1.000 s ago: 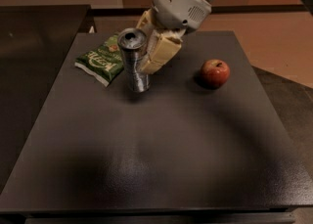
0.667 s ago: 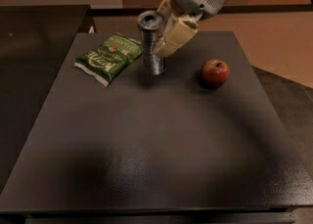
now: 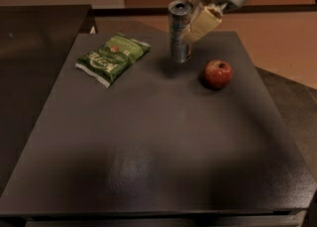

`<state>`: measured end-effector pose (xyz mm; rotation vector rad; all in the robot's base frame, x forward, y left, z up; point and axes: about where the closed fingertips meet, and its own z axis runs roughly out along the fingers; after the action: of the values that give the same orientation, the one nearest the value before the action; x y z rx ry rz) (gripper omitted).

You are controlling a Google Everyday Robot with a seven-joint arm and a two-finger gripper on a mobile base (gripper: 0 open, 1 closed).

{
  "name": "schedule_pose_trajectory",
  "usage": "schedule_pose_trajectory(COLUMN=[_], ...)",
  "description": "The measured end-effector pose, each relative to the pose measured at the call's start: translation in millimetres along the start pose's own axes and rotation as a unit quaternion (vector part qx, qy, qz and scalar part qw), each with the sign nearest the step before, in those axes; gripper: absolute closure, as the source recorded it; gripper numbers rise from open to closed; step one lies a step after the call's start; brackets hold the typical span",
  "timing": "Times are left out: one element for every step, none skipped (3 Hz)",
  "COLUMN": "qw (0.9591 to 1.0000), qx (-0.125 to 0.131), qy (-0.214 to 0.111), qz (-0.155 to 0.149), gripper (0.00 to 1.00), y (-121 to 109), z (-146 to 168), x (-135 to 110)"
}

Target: Move redbull can near apple

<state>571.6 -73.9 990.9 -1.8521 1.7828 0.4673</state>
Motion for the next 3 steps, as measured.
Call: schedule_pose_trajectory(qw=[0.9992,0.9975,0.996], qx=[0.002,-0.001,-0.007], qy=[-0.001,-0.005,-0.013], qz=[0.04,0.07,0.088], gripper=[1.0,1.0,1.0], y=[-12.2,-19.3,-22.6], z=[3.2,10.7,22.4], x=[22.0,37.5,46.3])
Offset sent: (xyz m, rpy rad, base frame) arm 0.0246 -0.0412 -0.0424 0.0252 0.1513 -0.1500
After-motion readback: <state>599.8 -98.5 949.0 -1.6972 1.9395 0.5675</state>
